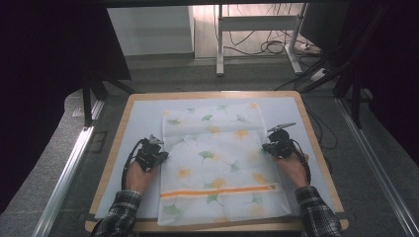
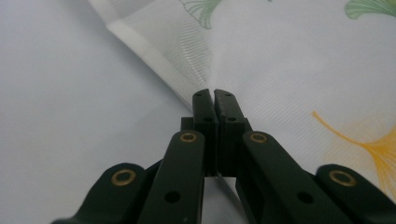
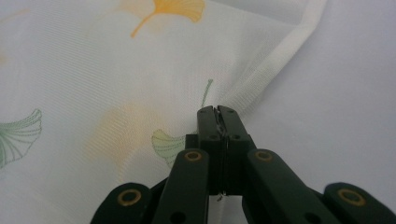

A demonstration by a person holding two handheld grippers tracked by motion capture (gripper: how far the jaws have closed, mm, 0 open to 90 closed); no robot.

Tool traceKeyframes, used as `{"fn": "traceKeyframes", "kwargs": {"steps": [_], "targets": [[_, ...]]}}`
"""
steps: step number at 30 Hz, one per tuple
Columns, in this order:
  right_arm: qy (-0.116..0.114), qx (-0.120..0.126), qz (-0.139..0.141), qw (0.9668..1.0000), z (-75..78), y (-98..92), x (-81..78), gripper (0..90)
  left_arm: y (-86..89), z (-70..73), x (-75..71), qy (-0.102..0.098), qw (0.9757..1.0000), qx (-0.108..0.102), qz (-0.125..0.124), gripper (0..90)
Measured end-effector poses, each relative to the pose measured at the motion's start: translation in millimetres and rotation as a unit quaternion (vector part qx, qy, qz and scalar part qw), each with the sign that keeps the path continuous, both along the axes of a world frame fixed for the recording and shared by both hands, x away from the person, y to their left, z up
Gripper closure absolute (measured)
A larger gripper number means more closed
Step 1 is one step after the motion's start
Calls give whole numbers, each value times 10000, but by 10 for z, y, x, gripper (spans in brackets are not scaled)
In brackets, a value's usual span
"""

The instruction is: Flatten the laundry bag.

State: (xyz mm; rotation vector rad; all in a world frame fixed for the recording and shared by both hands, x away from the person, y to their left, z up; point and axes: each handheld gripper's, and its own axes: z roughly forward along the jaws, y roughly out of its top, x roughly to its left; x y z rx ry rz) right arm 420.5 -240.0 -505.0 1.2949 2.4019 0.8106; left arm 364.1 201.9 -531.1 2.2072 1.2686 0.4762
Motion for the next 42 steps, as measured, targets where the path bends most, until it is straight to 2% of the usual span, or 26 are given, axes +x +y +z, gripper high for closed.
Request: {"fn": "traceKeyframes", "kwargs": {"steps": [1, 2, 4, 5, 6, 9, 11, 12, 14, 15, 19, 20, 24, 25, 34, 42], "targets": [[-49, 122, -9, 9999, 19, -21, -3, 882, 5, -5, 74, -38, 10000, 31, 18, 896], [-49, 122, -9, 9999, 19, -21, -3, 882, 5, -5, 74, -38, 10000, 31, 18, 896], [-107, 184, -37, 9998, 38, -36, -2, 880, 13, -1, 159, -179, 9998, 48, 80, 896], [-246, 261, -88, 9993, 49, -47, 6, 880, 14, -9, 228, -108, 9999, -49, 88, 892], [-246, 261, -88, 9993, 49, -47, 6, 880, 14, -9, 228, -108, 9999, -49, 88, 888], [-176, 144, -119, 9997, -20, -44, 26, 874, 61, -6, 243, 105, 9994, -333, 67, 876], [-224, 86, -73, 9997, -41, -42, 14, 849, 110, 17, 195, -56, 9991, -418, 78, 824], [-326, 91, -67, 9994, -18, -45, 9, 816, 133, 34, 175, -104, 9986, -505, 93, 794], [-459, 196, -43, 9987, 37, -68, -5, 752, 165, 52, 145, -169, 9968, -772, 110, 724], [-476, 255, -42, 9985, 42, -77, -13, 727, 167, 50, 141, -167, 9965, -810, 100, 666], [-400, 209, 54, 9990, 4, -105, -66, 624, 115, 18, 115, -200, 9980, -594, -21, 464], [-400, 209, 54, 9990, 4, -105, -66, 624, 108, 16, 107, -210, 9980, -587, -54, 464], [-441, 239, 178, 9986, 37, -129, -132, 551, 68, 34, 55, -273, 9975, -616, -226, 355], [-467, 295, 216, 9982, 59, -140, -161, 508, 61, 41, 40, -289, 9974, -604, -259, 316], [-418, 288, 493, 9975, 68, -108, -227, 396, 81, 50, -44, -242, 9949, -880, -431, 196], [-378, 275, 809, 9956, 80, -82, -364, 308, 41, 48, -129, -266, 9932, -910, -679, 99]]}}
